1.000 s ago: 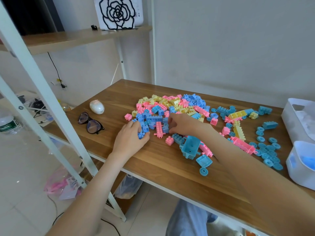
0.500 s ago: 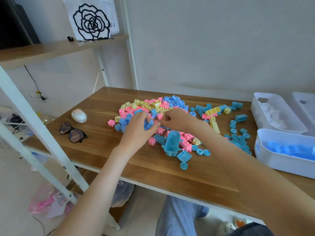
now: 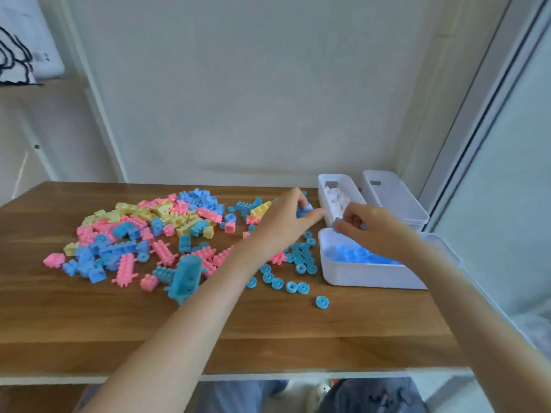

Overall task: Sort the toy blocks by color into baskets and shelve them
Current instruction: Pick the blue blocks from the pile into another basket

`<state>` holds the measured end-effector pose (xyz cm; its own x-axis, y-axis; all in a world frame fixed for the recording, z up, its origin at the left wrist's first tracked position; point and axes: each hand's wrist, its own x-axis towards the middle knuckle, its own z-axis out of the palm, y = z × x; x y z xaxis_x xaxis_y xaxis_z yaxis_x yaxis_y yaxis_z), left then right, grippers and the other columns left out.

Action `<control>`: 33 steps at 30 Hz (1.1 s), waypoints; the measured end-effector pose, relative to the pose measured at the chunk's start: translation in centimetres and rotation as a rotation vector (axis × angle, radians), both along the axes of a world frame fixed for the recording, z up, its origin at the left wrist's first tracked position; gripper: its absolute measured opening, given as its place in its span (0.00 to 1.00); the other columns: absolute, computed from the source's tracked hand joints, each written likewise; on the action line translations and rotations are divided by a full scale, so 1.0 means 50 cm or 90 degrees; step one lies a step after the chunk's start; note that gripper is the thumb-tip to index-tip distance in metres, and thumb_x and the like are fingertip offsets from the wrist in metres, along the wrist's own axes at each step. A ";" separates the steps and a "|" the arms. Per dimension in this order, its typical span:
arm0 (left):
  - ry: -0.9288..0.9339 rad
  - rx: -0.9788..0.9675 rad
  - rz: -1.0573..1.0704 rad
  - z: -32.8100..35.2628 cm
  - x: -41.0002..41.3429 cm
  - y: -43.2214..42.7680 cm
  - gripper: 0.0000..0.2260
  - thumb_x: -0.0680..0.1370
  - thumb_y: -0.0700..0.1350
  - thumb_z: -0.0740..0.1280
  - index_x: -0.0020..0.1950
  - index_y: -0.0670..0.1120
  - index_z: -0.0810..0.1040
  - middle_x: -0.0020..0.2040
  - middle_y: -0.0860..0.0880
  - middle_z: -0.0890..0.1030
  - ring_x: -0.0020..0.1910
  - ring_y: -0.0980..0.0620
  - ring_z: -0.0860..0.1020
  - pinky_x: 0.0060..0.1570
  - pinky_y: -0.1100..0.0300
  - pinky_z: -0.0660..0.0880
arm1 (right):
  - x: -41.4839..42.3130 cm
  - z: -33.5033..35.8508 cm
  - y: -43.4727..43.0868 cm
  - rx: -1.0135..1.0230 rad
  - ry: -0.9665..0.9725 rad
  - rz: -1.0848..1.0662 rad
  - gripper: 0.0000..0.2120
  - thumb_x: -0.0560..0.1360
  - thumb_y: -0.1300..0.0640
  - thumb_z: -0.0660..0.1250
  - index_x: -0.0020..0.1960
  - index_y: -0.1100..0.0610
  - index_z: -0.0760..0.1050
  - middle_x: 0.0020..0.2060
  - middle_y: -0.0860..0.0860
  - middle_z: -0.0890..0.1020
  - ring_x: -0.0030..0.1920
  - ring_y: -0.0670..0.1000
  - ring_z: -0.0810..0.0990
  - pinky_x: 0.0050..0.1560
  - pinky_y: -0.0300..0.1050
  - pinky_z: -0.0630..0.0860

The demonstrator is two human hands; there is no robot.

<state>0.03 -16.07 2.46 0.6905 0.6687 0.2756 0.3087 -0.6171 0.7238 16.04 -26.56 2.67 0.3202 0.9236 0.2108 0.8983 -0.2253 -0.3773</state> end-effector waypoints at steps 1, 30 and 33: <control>0.027 0.010 -0.045 0.003 0.021 -0.014 0.15 0.77 0.55 0.66 0.51 0.44 0.71 0.46 0.49 0.74 0.42 0.52 0.72 0.37 0.60 0.66 | 0.030 -0.006 -0.023 -0.001 0.011 -0.027 0.12 0.75 0.50 0.66 0.40 0.57 0.70 0.34 0.52 0.76 0.36 0.52 0.72 0.36 0.42 0.66; 0.081 0.125 -0.149 -0.054 0.105 -0.047 0.11 0.80 0.44 0.62 0.63 0.48 0.73 0.62 0.50 0.76 0.60 0.54 0.74 0.51 0.62 0.73 | 0.128 -0.042 -0.076 -0.152 -0.009 -0.105 0.07 0.75 0.53 0.67 0.51 0.54 0.76 0.49 0.49 0.80 0.50 0.50 0.77 0.54 0.43 0.73; 0.043 0.069 -0.099 -0.050 0.052 -0.041 0.09 0.80 0.43 0.62 0.60 0.49 0.75 0.59 0.51 0.76 0.57 0.58 0.74 0.52 0.65 0.72 | 0.074 -0.019 -0.048 -0.107 -0.043 -0.036 0.15 0.74 0.49 0.67 0.59 0.52 0.74 0.54 0.48 0.77 0.56 0.51 0.73 0.60 0.46 0.69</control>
<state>2.62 -18.11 -0.07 0.8020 0.5220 0.2902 0.2493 -0.7341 0.6316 19.72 -28.98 1.71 0.3636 0.9284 0.0772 0.9041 -0.3317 -0.2693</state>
